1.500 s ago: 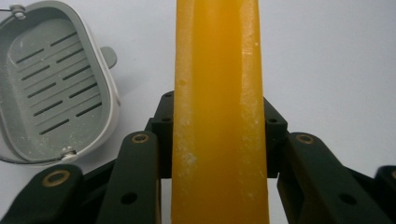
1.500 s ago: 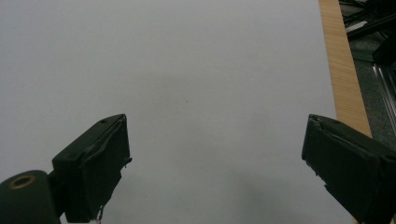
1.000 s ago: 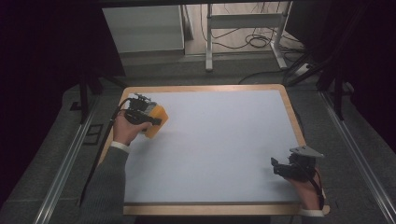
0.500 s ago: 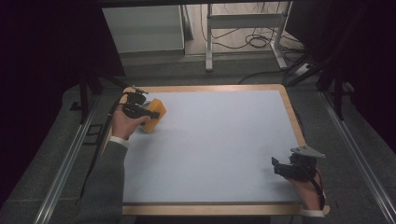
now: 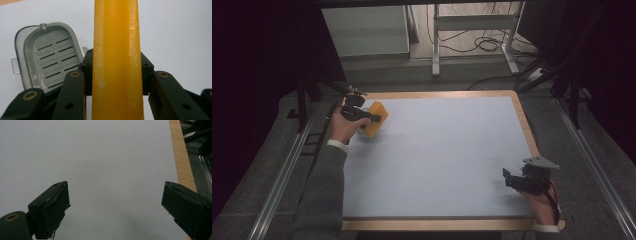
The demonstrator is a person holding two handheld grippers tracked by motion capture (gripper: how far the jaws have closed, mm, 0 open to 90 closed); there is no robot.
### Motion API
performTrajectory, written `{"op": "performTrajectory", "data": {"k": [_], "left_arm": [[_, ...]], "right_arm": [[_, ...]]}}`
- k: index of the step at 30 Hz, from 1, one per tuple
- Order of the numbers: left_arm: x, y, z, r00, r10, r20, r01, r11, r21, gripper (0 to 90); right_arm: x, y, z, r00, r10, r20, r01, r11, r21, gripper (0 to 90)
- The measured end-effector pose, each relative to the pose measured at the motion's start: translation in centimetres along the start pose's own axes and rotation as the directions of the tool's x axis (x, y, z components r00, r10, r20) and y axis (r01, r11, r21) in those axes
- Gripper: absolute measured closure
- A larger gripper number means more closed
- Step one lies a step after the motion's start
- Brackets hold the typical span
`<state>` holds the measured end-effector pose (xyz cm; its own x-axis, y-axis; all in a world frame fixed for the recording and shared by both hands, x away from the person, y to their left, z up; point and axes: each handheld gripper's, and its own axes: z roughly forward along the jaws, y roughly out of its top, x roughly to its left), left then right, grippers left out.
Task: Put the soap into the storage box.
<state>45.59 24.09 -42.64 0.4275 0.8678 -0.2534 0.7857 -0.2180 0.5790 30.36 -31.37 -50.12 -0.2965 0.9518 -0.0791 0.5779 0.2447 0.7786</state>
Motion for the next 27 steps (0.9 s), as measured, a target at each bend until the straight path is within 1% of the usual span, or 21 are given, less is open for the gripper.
{"op": "performTrajectory", "data": {"k": [2,3,5,7,8,13,15,18,23,26,27], "left_arm": [[0.2,0.0,0.1,0.9999,-0.012,-0.002,0.012,0.9999,-0.003,60.7],[0.4,0.1,0.1,1.0000,-0.008,-0.004,0.008,1.0000,0.003,60.7],[0.8,0.1,0.2,0.9998,-0.017,-0.012,0.017,0.9999,0.003,60.7],[1.0,0.2,0.3,0.9997,-0.018,-0.013,0.018,0.9998,0.003,60.7],[1.1,0.2,0.3,0.9995,-0.027,-0.013,0.027,0.9996,-0.002,60.7],[1.8,0.3,0.3,0.9991,-0.040,-0.010,0.040,0.9992,0.004,60.7],[2.2,0.4,0.5,0.9987,-0.047,-0.018,0.047,0.9989,0.005,60.7],[2.4,0.4,0.5,0.9985,-0.052,-0.017,0.053,0.9986,0.007,60.7],[3.0,0.5,0.9,0.9974,-0.065,-0.029,0.065,0.9978,0.008,60.7],[3.4,0.6,1.1,0.9956,-0.085,-0.040,0.085,0.9964,0.004,60.7],[3.6,0.7,1.2,0.9942,-0.094,-0.052,0.094,0.9956,-0.002,60.7]], "right_arm": [[0.0,0.0,0.0,1.0000,0.000,0.000,0.000,1.000,0.000,7.8],[0.0,0.0,0.0,1.0000,-0.001,0.002,0.001,1.000,-0.001,7.8],[0.1,0.0,0.0,1.0000,-0.006,-0.001,0.006,1.000,-0.001,7.8],[0.2,0.0,0.0,1.0000,-0.009,-0.002,0.009,1.000,-0.002,7.8],[0.2,0.1,0.0,1.0000,-0.009,-0.001,0.009,1.000,-0.003,7.8],[0.2,0.1,0.0,1.0000,-0.010,0.000,0.010,1.000,-0.003,7.7],[0.1,0.0,0.0,1.0000,-0.007,0.001,0.007,1.000,-0.001,7.8],[0.1,0.0,0.0,1.0000,-0.007,0.000,0.007,1.000,-0.001,7.8],[0.1,0.0,0.0,1.0000,-0.008,0.000,0.008,1.000,0.002,7.7],[0.1,0.0,0.1,1.0000,-0.009,0.002,0.009,1.000,0.004,7.8],[0.1,0.0,0.1,1.0000,-0.009,0.001,0.009,1.000,0.005,7.8]]}}
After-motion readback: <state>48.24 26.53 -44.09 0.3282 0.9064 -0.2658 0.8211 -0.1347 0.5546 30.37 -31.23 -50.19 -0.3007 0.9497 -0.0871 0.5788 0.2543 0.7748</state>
